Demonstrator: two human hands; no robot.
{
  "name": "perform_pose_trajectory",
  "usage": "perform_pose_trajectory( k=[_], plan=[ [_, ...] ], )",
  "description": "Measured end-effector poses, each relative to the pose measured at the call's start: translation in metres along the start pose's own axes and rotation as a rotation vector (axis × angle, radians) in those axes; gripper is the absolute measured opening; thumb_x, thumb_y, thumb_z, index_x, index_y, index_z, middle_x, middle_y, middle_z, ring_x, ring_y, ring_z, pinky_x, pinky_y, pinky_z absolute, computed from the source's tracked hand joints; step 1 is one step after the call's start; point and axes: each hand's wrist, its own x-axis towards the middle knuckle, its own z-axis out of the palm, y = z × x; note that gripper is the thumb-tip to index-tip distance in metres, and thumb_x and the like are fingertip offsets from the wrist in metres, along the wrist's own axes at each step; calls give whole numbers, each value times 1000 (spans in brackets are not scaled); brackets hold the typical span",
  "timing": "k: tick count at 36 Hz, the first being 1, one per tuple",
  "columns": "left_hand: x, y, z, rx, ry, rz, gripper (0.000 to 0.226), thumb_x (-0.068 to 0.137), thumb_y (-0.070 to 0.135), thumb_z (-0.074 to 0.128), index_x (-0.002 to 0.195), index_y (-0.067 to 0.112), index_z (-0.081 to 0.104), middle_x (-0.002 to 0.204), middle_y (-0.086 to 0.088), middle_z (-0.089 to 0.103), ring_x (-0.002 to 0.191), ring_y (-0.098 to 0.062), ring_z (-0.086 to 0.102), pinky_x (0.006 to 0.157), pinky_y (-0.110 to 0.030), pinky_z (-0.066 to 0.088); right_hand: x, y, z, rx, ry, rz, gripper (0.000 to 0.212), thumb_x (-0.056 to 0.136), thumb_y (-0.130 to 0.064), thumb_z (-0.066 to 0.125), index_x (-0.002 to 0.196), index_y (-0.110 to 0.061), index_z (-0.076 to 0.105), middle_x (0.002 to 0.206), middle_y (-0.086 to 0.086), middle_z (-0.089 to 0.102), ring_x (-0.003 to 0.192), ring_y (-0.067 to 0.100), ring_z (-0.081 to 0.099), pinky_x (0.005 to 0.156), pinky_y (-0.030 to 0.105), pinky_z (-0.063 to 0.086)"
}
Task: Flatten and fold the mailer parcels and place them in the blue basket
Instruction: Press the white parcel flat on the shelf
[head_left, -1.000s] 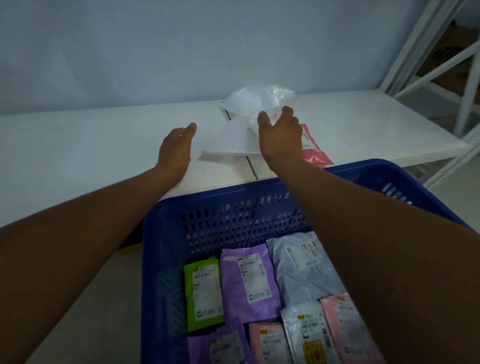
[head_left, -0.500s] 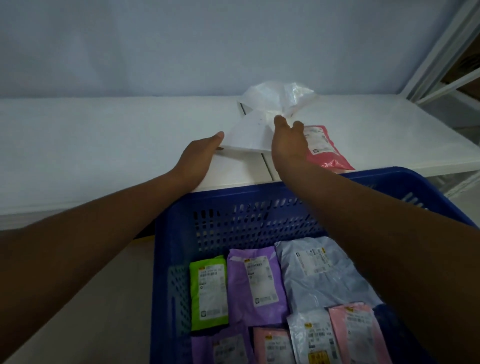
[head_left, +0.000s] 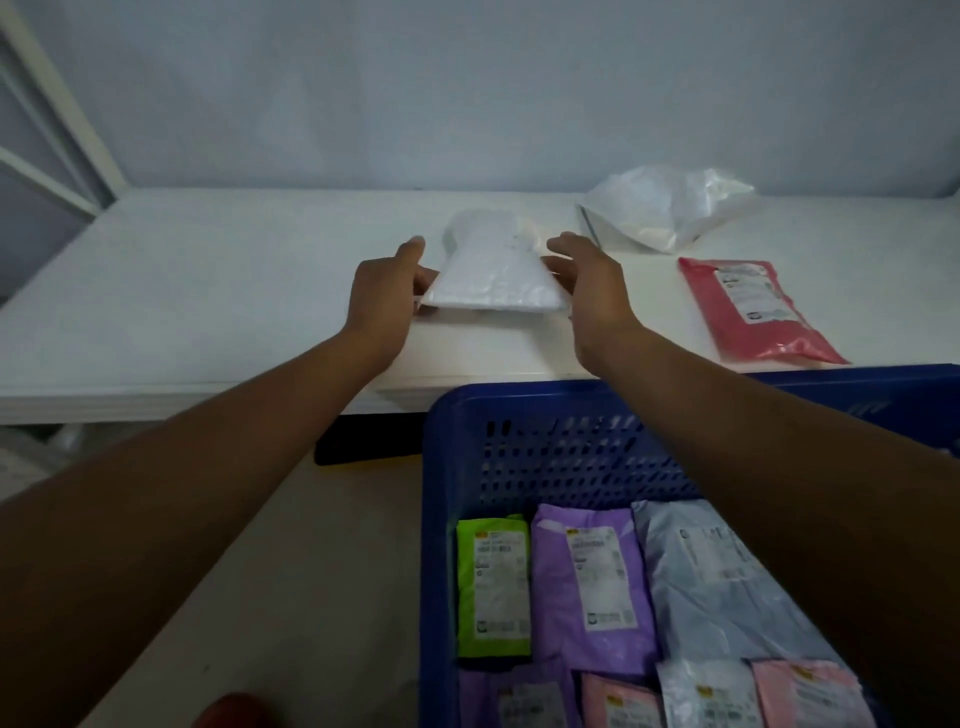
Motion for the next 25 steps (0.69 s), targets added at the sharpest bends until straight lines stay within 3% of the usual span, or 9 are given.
perform_pose_trajectory(
  k=[2, 4, 7, 9, 13, 15, 21, 25],
  plan=[
    [1, -7, -5, 71, -12, 63, 36, 97, 35, 54, 74, 10, 62, 75, 5, 65, 66, -6, 57, 69, -19, 44, 0, 10, 6, 63, 3, 8, 21, 92, -36, 60, 103, -21, 70, 116, 2, 70, 109, 17, 61, 104, 35, 42],
    [-1, -14, -6, 137, -25, 150, 28, 96, 35, 58, 83, 11, 58, 79, 5, 57, 68, -1, 52, 67, -15, 42, 1, 20, 9, 101, 27, 0, 31, 86, -39, 64, 107, -18, 72, 119, 3, 70, 115, 20, 61, 109, 41, 40],
    [-5, -20, -2, 177, -85, 248, 27, 94, 41, 60, 96, 14, 61, 91, 5, 63, 81, -2, 60, 73, -18, 50, 9, 30, 6, 133, 75, -12, 35, 79, -42, 66, 103, -18, 72, 114, 6, 70, 116, 28, 61, 109, 48, 41],
    [-9, -21, -1, 237, -130, 321, 30, 92, 46, 62, 104, 18, 60, 100, 5, 66, 92, -11, 63, 78, -24, 52, 9, 29, 3, 162, 78, 0, 28, 80, -38, 65, 98, -17, 70, 103, 5, 66, 106, 27, 63, 108, 46, 43],
    [-15, -20, 0, 299, -165, 379, 33, 91, 46, 65, 110, 19, 60, 102, 8, 66, 91, -8, 63, 76, -23, 52, 6, 29, 2, 223, 6, -14, 14, 91, -29, 60, 93, -17, 66, 94, 5, 65, 89, 22, 62, 94, 40, 49],
    [-16, -21, 0, 305, -165, 384, 34, 91, 47, 65, 110, 20, 61, 101, 8, 67, 90, -7, 63, 77, -24, 53, 4, 28, 4, 217, -22, -38, 13, 92, -28, 59, 96, -19, 68, 95, 3, 68, 91, 21, 63, 90, 36, 49],
    [-17, -21, 1, 368, -157, 430, 35, 91, 50, 62, 110, 20, 65, 99, 9, 67, 88, -7, 64, 73, -23, 53, 3, 31, 6, 125, -64, -120, 30, 95, -29, 55, 118, -14, 69, 121, 4, 69, 117, 23, 60, 109, 40, 43],
    [-17, -21, 1, 394, -150, 468, 35, 91, 49, 63, 108, 19, 67, 96, 9, 67, 85, -5, 63, 69, -15, 49, 1, 30, 5, 101, -107, -148, 31, 97, -29, 53, 119, -14, 69, 123, 4, 68, 117, 20, 60, 111, 40, 42]
  ],
)
